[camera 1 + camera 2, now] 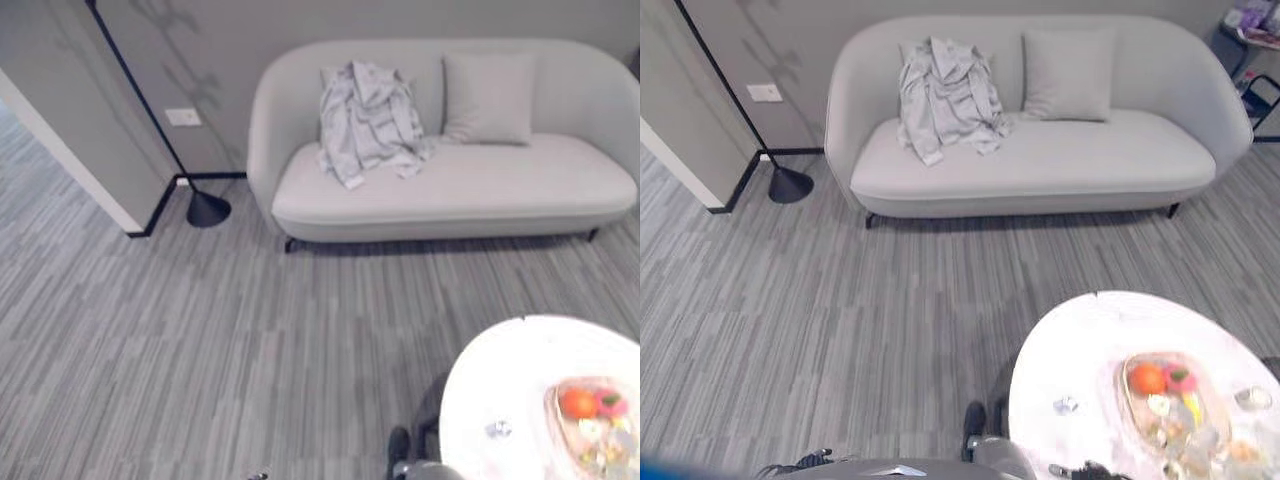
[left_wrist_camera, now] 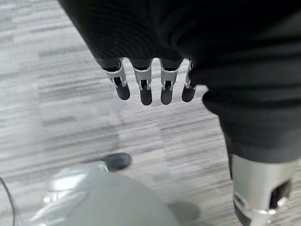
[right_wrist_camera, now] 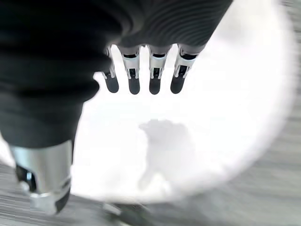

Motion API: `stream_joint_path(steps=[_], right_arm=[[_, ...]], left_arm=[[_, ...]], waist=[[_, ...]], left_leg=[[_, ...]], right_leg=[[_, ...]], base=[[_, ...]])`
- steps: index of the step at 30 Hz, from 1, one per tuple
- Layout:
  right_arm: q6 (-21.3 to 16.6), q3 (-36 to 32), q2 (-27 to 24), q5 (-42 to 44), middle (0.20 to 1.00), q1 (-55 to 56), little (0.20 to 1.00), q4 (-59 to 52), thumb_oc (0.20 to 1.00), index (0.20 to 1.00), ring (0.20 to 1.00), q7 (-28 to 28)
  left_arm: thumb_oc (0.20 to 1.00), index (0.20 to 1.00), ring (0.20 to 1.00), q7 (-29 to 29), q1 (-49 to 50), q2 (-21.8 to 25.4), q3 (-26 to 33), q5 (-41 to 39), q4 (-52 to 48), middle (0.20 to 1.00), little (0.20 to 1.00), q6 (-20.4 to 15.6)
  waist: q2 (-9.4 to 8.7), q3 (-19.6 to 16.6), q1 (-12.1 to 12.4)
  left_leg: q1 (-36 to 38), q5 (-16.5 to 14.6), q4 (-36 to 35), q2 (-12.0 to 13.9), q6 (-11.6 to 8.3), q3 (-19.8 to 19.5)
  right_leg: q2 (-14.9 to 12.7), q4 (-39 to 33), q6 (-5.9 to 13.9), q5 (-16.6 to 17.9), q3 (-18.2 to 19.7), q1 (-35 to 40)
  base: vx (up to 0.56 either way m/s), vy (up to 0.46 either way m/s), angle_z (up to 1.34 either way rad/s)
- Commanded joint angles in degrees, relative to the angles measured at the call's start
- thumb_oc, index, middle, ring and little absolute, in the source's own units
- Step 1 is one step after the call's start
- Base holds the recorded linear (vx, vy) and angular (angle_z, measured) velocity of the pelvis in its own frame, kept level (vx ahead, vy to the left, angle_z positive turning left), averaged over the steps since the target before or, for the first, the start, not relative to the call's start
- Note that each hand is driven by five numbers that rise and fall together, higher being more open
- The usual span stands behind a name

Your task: Hang the clothes on the sofa on the clothes rack.

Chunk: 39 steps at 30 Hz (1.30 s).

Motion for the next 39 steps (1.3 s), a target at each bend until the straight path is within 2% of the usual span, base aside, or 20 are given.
stream_joint_path(steps=[1,2,5,7,8,10,11,12,13,14,16,18,22,26,28,30,35,36,37,39], right_arm=[[-0.12,-0.12,-1.00,2.61,1.000,0.05,1.000,0.81,1.000,1.000,1.000,-0.57],[-0.44,-0.20,-1.28,3.37,1.000,-0.37,1.000,0.60,1.000,1.000,1.000,-0.64],[-0.63,-0.78,-1.66,4.05,1.000,-0.50,1.000,0.45,1.000,1.000,1.000,-0.82],[-0.79,-0.88,-1.81,4.40,1.000,-0.53,1.000,0.34,1.000,1.000,1.000,-0.82],[-0.85,-1.09,-1.99,4.01,1.000,-0.17,1.000,0.46,1.000,1.000,1.000,-0.76],[-0.91,-1.22,-2.08,3.95,1.000,-0.04,1.000,0.50,1.000,1.000,1.000,-0.82],[-0.86,-1.19,-1.96,3.56,1.000,0.04,1.000,0.65,1.000,1.000,1.000,-1.03],[-0.80,-1.15,-1.87,3.35,1.000,0.03,1.000,0.71,1.000,1.000,1.000,-1.06],[-0.80,-1.15,-1.87,3.34,1.000,0.04,1.000,0.71,1.000,1.000,1.000,-1.06],[-0.91,-1.06,-1.86,3.29,1.000,0.02,1.000,0.73,1.000,1.000,1.000,-1.23],[-0.73,-1.00,-1.58,2.54,1.000,0.29,1.000,1.11,1.000,1.000,1.000,-1.45],[-0.60,-1.08,-1.13,1.70,1.000,0.42,1.000,1.51,1.000,1.000,1.000,-1.11],[-0.22,-0.97,-0.16,0.92,1.000,0.85,1.000,1.67,1.000,1.000,1.000,-0.85],[0.12,-0.39,0.94,0.32,1.000,0.33,1.000,1.10,1.000,1.000,1.000,-0.07],[0.12,-0.40,0.95,0.32,1.000,0.33,1.000,1.10,1.000,1.000,1.000,-0.07],[-0.17,-0.47,0.68,0.68,1.000,-0.33,1.000,0.31,1.000,1.000,1.000,-0.24],[-0.38,-0.98,1.19,1.15,1.000,-0.60,1.000,-0.71,1.000,1.000,1.000,-0.69],[-0.38,-0.98,1.19,1.15,1.000,-0.59,1.000,-0.72,1.000,1.000,1.000,-0.69],[-0.30,-1.31,1.04,1.39,1.000,-0.46,1.000,-0.42,1.000,1.000,1.000,-1.09],[-0.27,-1.42,0.90,1.58,1.000,-0.68,1.000,-0.38,1.000,1.000,1.000,-1.13]], left_arm=[[1.000,1.000,1.000,0.53,-4.33,1.26,0.07,0.05,-1.61,1.000,1.000,-0.92],[1.000,1.000,1.000,0.58,-4.22,1.16,0.23,-0.70,-1.88,1.000,1.000,-0.92],[1.000,1.000,1.000,0.64,-4.08,1.12,0.48,-1.29,-1.88,1.000,1.000,-0.96],[1.000,1.000,1.000,0.50,-4.08,0.76,0.64,-1.63,-1.72,1.000,1.000,-1.14],[1.000,1.000,1.000,0.43,-3.96,0.54,0.83,-1.47,-1.43,1.000,1.000,-1.09],[1.000,1.000,1.000,0.39,-3.91,0.51,0.81,-1.46,-1.25,1.000,1.000,-1.11],[1.000,1.000,1.000,0.43,-3.94,0.45,0.87,-1.65,-1.12,1.000,1.000,-1.18],[1.000,1.000,1.000,0.35,-3.87,0.41,0.92,-1.56,-0.91,1.000,1.000,-1.14],[1.000,1.000,1.000,0.35,-3.87,0.41,0.91,-1.56,-0.90,1.000,1.000,-1.14],[1.000,1.000,1.000,0.32,-3.75,0.49,0.90,-1.65,-0.84,1.000,1.000,-1.24],[1.000,1.000,1.000,0.19,-3.35,0.47,1.03,-1.64,-0.28,1.000,1.000,-1.16],[1.000,1.000,1.000,0.05,-2.46,0.45,1.80,-1.60,0.32,1.000,1.000,-0.76],[1.000,1.000,1.000,-0.16,-1.76,0.83,2.17,-1.36,0.39,1.000,1.000,-0.80],[1.000,1.000,1.000,-0.18,-1.72,2.05,2.96,-1.51,0.11,1.000,1.000,-0.75],[1.000,1.000,1.000,-0.18,-1.72,2.06,2.96,-1.51,0.11,1.000,1.000,-0.75],[1.000,1.000,1.000,0.05,-2.19,2.72,2.91,-1.59,-0.47,1.000,1.000,-0.66],[1.000,1.000,1.000,0.49,-1.97,3.71,3.35,-1.89,-0.61,1.000,1.000,-0.32],[1.000,1.000,1.000,0.49,-1.97,3.70,3.35,-1.89,-0.61,1.000,1.000,-0.32],[1.000,1.000,1.000,0.69,-2.22,3.69,2.61,-0.62,0.19,1.000,1.000,-0.33],[1.000,1.000,1.000,0.86,-2.60,3.38,1.78,-0.18,0.32,1.000,1.000,-0.57]], waist=[[1.09,2.66,-0.70],[0.98,2.82,-0.47],[0.46,2.99,0.19],[-0.23,2.66,0.87],[-0.60,2.42,1.55],[-0.92,2.57,1.78],[-1.17,3.42,2.93],[-0.81,3.90,3.62],[-0.83,4.11,3.61],[-0.55,4.72,4.26],[-0.18,5.59,6.23],[0.48,4.88,6.51],[0.98,3.65,6.78],[-0.55,1.41,7.63],[-0.57,1.41,7.67],[-0.42,1.40,7.75],[1.32,3.01,7.16],[1.29,2.98,7.20],[1.38,3.07,6.49],[1.11,3.57,5.82]], left_leg=[[3.52,10.11,3.91,-0.04,0.12,0.08],[2.13,13.09,7.84,0.33,0.60,1.48],[-0.17,13.25,8.95,1.69,1.64,5.11],[-2.35,10.38,4.99,2.15,2.58,7.30],[-4.41,7.21,0.55,0.85,2.61,7.44],[-7.10,6.39,-0.68,-0.47,2.34,6.83],[-13.23,9.33,-3.43,-3.24,1.67,5.93],[-14.78,11.55,-5.62,-4.01,1.27,5.20],[-14.37,11.63,-5.88,-4.04,1.27,5.19],[-16.40,13.84,-7.95,-5.23,1.11,4.77],[-24.04,15.93,-11.58,-7.33,0.16,4.32],[-24.81,15.98,-11.58,-6.38,-0.28,4.92],[-21.71,19.82,-11.58,-5.67,0.21,5.61],[-18.22,17.63,-11.58,-6.27,1.60,7.49],[-18.20,17.61,-11.58,-6.28,1.61,7.53],[-16.31,15.54,-11.58,-7.07,3.33,7.80],[-13.29,11.91,-9.98,-7.40,6.08,7.24],[-13.33,11.89,-9.96,-7.43,6.08,7.28],[-11.29,10.13,-9.78,-7.53,5.98,7.22],[-9.91,9.17,-10.20,-8.26,6.09,6.56]], right_leg=[[-3.05,1.88,9.00,0.97,3.76,-5.62],[-2.34,1.99,7.90,-0.84,4.31,-3.75],[-2.62,2.11,7.30,-2.82,4.85,-1.50],[-3.39,1.44,7.59,-4.34,4.63,0.69],[-3.62,0.51,7.82,-5.42,4.58,2.74],[-3.86,-0.17,7.98,-5.85,4.57,3.99],[-3.54,-1.42,8.20,-5.83,4.76,6.38],[-3.04,-2.10,8.24,-5.98,4.78,7.89],[-3.06,-2.21,8.25,-6.01,4.77,8.23],[-2.48,-2.47,8.27,-6.27,5.08,9.35],[-1.65,-3.17,8.00,-8.66,6.88,13.26],[-1.17,-3.17,8.44,-9.87,8.19,15.39],[-2.26,-3.17,8.96,-10.80,8.42,16.38],[-6.07,0.31,10.64,-10.67,8.19,15.53],[-6.09,0.37,10.65,-10.72,8.23,15.50],[-7.87,7.41,11.18,-10.54,8.27,13.30],[-11.61,23.68,9.03,-5.04,5.82,5.19],[-11.65,23.81,9.04,-5.10,5.87,5.08],[-10.70,17.20,9.09,-6.67,5.54,3.29],[-9.41,11.20,10.15,-5.07,5.86,0.20]], base=[[0.38,-0.168,0.02],[0.26,-0.111,0.02],[0.23,-0.062,-0.12],[0.28,-0.021,-0.01],[0.25,-0.001,0.09],[0.22,0.007,0.08],[0.29,0.018,0.12],[0.22,0.015,0.17],[0.17,0.023,0.18],[0.19,0.029,0.01],[0.37,0.082,-0.03],[0.41,0.177,-0.22],[0.30,0.194,-0.59],[0.27,0.196,-0.31],[0.11,0.094,-0.46],[0.24,0.271,-0.28],[0.17,0.194,0.09],[0.31,0.064,0.19],[0.32,0.010,0.11],[0.27,-0.017,-0.06]])
